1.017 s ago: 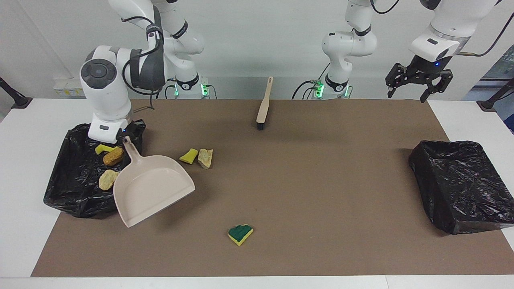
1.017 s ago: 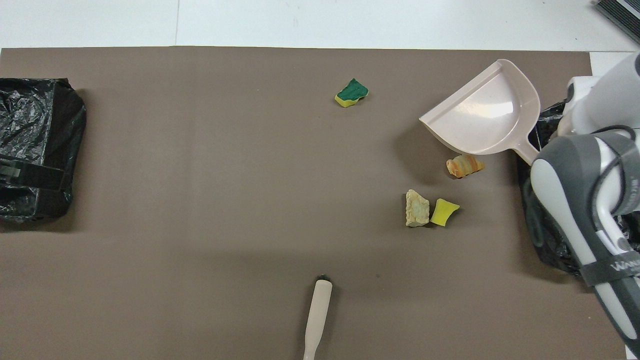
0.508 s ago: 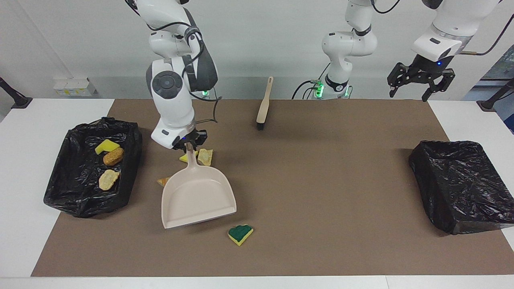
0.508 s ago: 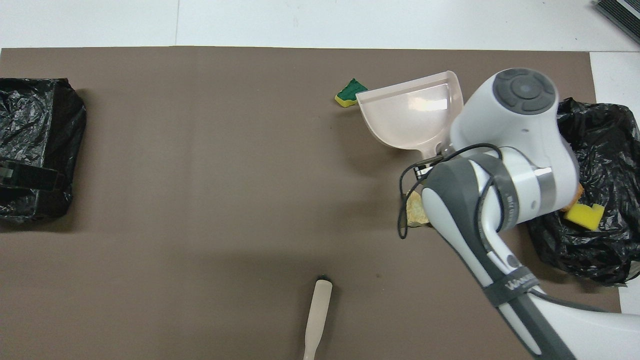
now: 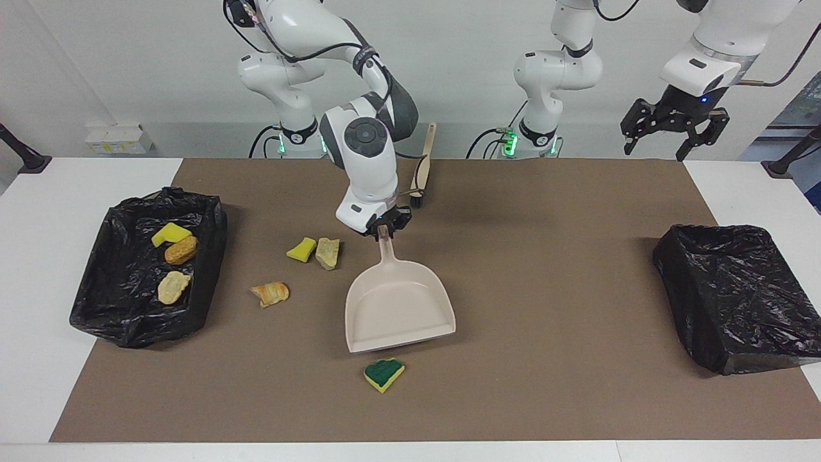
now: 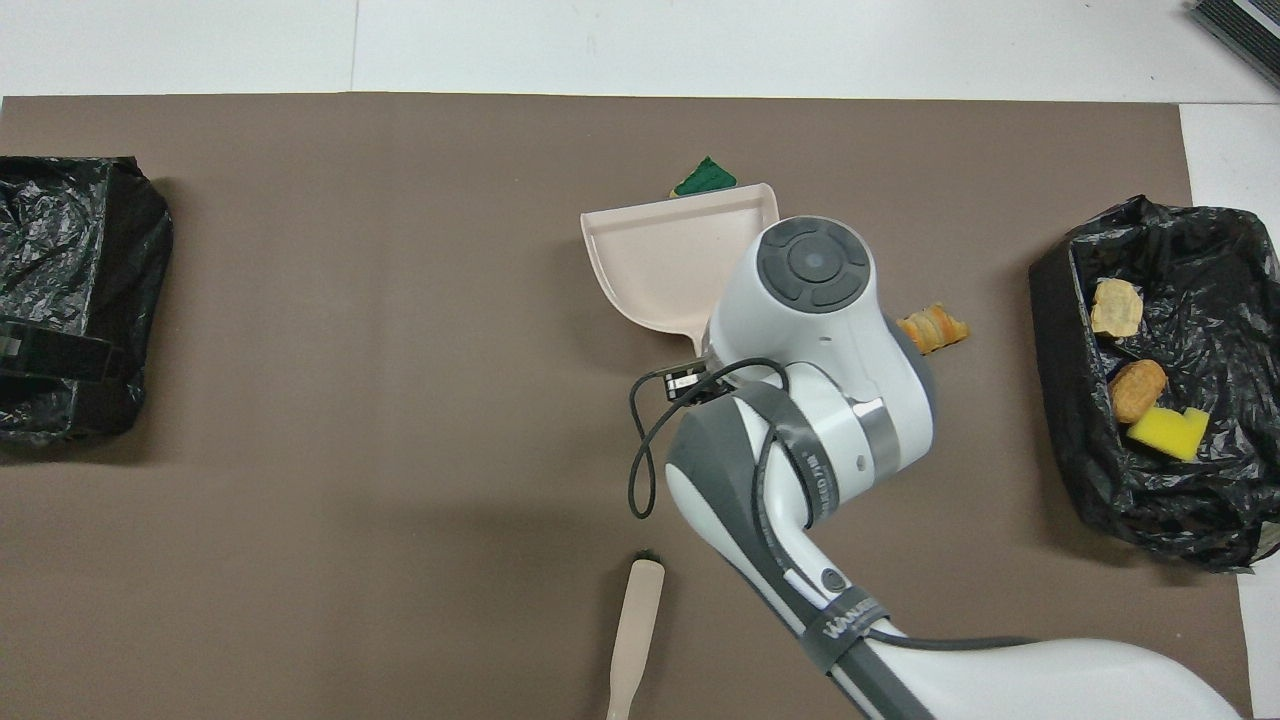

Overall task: Sweep and dump trash in bin
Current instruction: 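Bring the empty dustpan back to the table center with the right gripper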

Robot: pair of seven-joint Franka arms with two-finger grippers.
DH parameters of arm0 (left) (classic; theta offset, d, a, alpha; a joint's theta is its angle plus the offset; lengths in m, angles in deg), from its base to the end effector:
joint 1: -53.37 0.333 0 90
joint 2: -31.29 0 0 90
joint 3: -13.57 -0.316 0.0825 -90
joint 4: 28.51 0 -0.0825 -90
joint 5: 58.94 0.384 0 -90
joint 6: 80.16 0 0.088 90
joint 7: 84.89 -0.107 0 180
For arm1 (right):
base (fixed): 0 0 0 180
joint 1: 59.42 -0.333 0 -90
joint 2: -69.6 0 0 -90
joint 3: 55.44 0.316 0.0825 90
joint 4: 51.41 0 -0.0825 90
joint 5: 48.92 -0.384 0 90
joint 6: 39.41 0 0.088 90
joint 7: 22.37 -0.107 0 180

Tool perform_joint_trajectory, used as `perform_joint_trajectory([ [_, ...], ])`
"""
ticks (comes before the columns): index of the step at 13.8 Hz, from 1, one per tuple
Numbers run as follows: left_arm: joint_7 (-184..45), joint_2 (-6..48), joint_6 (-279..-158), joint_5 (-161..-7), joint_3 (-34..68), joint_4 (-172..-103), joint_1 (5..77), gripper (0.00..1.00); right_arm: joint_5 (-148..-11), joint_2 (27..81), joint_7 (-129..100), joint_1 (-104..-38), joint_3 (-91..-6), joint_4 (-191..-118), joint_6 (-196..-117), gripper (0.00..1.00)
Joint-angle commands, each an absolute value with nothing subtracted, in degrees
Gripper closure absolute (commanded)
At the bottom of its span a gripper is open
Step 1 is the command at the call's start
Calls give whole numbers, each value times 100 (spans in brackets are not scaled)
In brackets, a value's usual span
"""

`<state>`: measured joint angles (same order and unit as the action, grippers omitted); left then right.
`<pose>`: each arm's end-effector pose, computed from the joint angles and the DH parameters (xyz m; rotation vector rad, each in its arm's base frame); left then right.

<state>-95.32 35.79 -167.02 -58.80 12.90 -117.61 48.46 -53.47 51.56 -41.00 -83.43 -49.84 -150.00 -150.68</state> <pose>0.5227 -0.0382 0.6693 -3.1117 0.4003 -0.0617 0.5511 0.3137 0.3960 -3.0698 -0.2399 0.1949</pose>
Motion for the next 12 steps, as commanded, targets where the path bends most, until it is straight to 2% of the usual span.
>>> perform_joint_trajectory([
  [1,-9499,3613,-16638,-5780,1304,-11719,4853,0,-5542,4799,-4643,-8630,-5008,-14810,-15349,100],
  [5,-9499,3622,-16577,-5780,1304,-11719,4862,0,-5875,4490,-4953,-8947,-5008,-14748,-15621,100],
  [12,-9490,3674,-16577,-5789,1295,-11816,4871,0,-6061,4507,-5015,-9018,-5008,-14739,-15561,100],
])
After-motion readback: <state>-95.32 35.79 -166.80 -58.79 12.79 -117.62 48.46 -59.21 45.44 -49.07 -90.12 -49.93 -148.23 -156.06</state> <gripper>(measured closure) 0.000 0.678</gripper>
